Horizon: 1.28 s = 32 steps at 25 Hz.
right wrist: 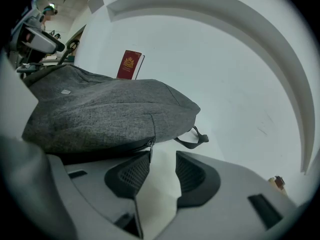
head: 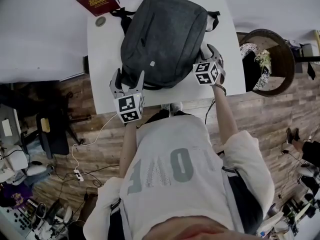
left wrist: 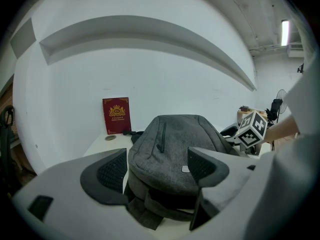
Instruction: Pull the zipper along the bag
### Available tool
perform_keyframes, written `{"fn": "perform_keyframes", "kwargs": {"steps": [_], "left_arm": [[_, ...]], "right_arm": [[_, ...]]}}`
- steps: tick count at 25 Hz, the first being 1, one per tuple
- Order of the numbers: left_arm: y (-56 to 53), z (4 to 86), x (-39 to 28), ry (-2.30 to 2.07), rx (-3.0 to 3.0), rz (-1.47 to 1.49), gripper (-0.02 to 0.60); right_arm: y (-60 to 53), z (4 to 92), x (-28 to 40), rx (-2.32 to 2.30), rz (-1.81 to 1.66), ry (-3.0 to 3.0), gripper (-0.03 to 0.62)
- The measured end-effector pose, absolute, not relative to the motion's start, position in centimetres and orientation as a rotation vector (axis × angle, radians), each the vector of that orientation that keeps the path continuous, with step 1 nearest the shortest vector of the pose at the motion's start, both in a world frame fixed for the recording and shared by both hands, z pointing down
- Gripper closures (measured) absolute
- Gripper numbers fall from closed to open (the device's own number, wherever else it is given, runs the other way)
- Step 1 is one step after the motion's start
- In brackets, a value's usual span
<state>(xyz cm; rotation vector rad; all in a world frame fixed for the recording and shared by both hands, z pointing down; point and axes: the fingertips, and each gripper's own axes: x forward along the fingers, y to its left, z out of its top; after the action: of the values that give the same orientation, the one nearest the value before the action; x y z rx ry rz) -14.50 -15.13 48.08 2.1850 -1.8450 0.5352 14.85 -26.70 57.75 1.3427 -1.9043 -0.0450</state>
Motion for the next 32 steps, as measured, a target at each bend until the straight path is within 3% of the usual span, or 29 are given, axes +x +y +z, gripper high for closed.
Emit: {"fn": "perform_keyframes", "kwargs": {"steps": [4, 6, 10, 32], "left_arm": [[-14.9, 49.7, -13.6, -1.768, 2.198, 0.586, 0.225], [-14.6, 50.5, -13.0, -1.728, 2.226, 0.639, 0.225], [-13.9, 51.6, -12.1, -1.648, 2.267, 0.711, 0.224], [-14.4, 49.4, -12.3, -1.226, 2.713, 1.003, 0.224]], "right_arm": [[-26.5, 57.8, 14.5, 1.316, -0.059, -1.910, 0.467], [-26.3, 57.8, 14.3, 1.308, -0.066, -1.911, 0.520], [-26.0, 57.9, 14.1, 1.281, -0.085, -1.908, 0.549], [-25.4, 58.5, 14.0, 1.129, -0.077, -1.897, 0.562]]}}
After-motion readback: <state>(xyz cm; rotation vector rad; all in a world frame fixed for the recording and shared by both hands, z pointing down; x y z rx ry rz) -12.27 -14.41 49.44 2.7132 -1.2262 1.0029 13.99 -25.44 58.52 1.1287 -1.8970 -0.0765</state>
